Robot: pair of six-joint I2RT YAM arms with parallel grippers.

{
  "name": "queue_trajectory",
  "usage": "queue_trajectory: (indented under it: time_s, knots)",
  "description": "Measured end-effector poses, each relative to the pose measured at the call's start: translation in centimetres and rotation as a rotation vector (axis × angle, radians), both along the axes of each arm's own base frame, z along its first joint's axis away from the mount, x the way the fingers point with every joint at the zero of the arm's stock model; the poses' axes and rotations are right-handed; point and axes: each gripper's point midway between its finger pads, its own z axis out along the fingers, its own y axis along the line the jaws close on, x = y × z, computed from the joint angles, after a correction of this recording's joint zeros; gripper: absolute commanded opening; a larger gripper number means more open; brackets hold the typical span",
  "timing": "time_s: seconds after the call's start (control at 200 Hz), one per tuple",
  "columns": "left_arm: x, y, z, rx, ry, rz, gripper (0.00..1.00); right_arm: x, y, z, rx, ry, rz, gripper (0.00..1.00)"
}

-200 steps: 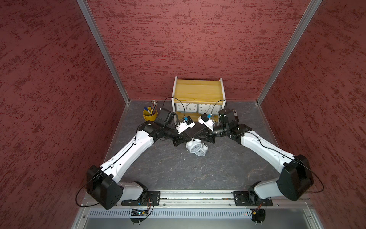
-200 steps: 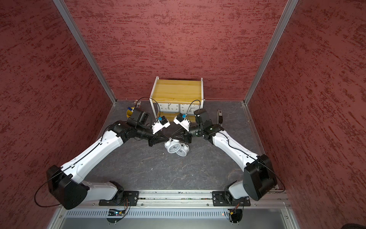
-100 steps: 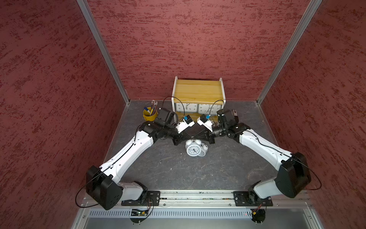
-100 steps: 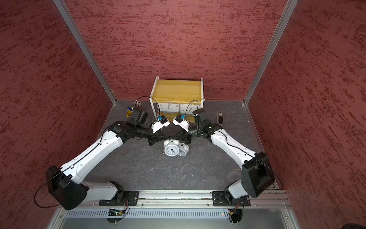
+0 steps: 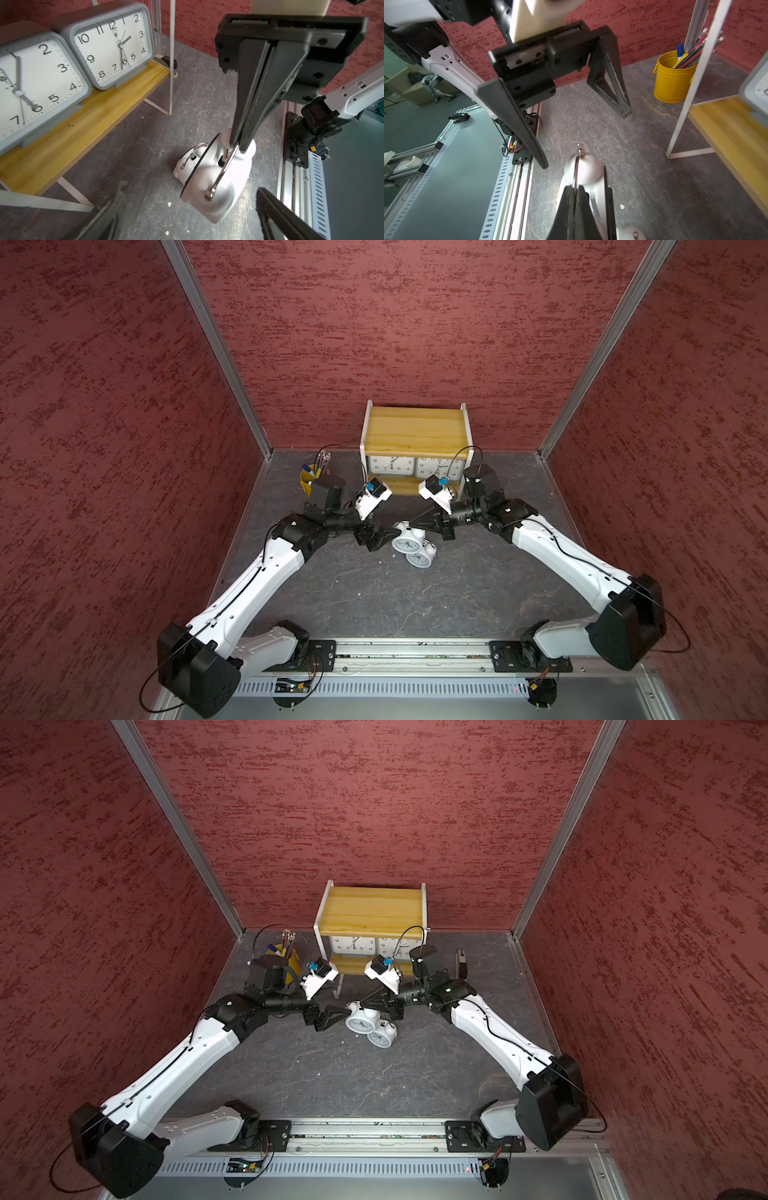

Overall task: Place the alarm clocks on the shelf by style
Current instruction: Pick up the alarm from the center of the board.

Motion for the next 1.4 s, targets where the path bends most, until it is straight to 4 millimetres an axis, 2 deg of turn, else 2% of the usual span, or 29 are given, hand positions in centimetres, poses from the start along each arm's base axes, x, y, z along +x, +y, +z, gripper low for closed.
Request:
queue_trajectory:
  time_s: [0.165, 0.286, 0.441, 0.877, 1.022, 1.172, 1.403]
  knots:
    - [-1.2, 0.2, -0.8, -0.084, -0.038, -0.056, 1.0, -0.7, -0.2, 2.5, 0.028, -0.045, 0.025, 0.0]
    - [-2.6, -0.4, -0.6, -0.129, -0.058, -0.143, 1.0, -1.2, -0.3, 3.3, 0.03, -0.06, 0.048, 0.0]
    - [-3.7, -1.0, 0.2, -0.163, -0.092, -0.228, 0.96, -1.9, -0.5, 3.6, 0.022, -0.051, 0.075, 0.0]
    - [-5.1, -2.1, -0.7, -0.156, -0.091, -0.33, 0.89, -2.7, -0.5, 3.6, 0.027, -0.023, 0.116, 0.0]
    - [-5.4, -2.3, -0.7, -0.161, -0.087, -0.344, 0.81, -2.6, -0.5, 3.4, 0.025, -0.016, 0.118, 0.0]
    - [-5.5, -2.4, -0.9, -0.165, -0.079, -0.36, 0.64, -2.6, -0.5, 3.4, 0.025, -0.016, 0.118, 0.0]
    - [-5.4, -2.5, -0.9, -0.166, -0.083, -0.363, 0.64, -2.6, -0.5, 3.4, 0.025, -0.011, 0.117, 0.0]
